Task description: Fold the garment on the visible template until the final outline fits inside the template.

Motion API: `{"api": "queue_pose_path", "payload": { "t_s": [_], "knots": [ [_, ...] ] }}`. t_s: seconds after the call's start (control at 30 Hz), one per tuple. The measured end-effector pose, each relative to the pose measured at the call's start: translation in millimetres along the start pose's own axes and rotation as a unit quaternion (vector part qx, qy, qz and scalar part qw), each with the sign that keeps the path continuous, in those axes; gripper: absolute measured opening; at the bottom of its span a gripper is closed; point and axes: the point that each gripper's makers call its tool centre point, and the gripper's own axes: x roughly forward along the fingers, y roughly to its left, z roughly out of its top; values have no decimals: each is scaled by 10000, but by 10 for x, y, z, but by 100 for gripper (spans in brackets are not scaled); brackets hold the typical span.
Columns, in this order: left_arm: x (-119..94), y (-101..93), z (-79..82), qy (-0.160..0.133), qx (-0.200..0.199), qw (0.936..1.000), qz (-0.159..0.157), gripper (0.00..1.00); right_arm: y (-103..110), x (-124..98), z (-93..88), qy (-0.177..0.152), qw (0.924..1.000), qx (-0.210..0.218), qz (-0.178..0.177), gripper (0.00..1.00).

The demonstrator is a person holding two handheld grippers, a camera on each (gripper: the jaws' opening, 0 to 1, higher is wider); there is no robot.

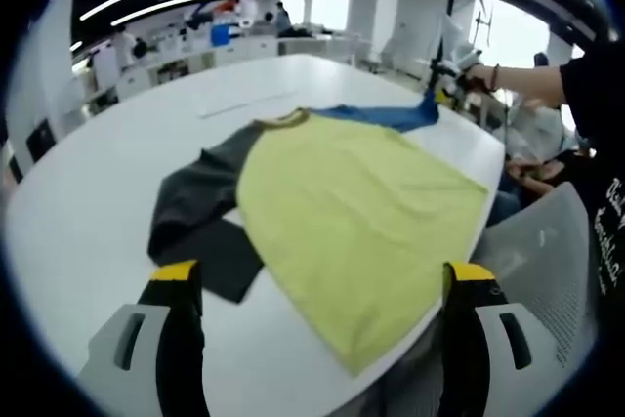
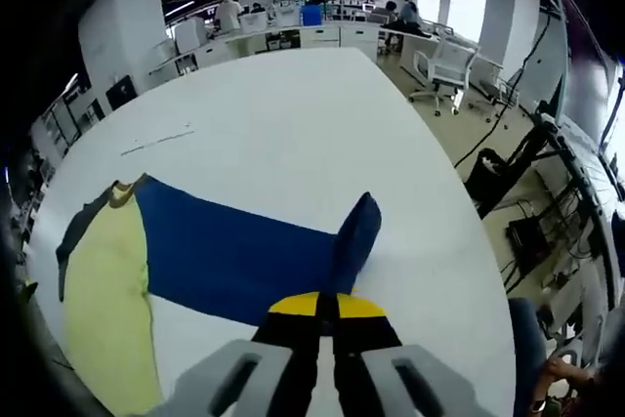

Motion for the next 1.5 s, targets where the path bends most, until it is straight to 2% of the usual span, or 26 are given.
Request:
{"api": "queue_pose_path", "payload": {
  "t_s": [0.1,0.37,0.63,1.1,1.27,1.5],
  "knots": [
    [-6,9,-15,-28,-37,10000,-8,99,237,-83,-17,31,9999,-158,48,0],
    [-21,1,-65,-32,-109,9999,-41,99,662,-147,-22,77,9984,-466,300,0],
    [-32,-33,-117,-11,-161,9998,-80,99,868,-137,44,84,9964,-660,531,0],
    [-41,-76,-101,-58,-153,9998,-123,99,1196,-126,200,-31,9916,-930,900,0],
    [-53,-91,-87,-121,-215,9996,-97,97,1369,-135,247,-76,9900,-1012,978,0],
    [-10,-141,-120,-29,-207,9996,-191,97,1665,-131,317,-164,9863,-1109,1212,0]
  ]
}}
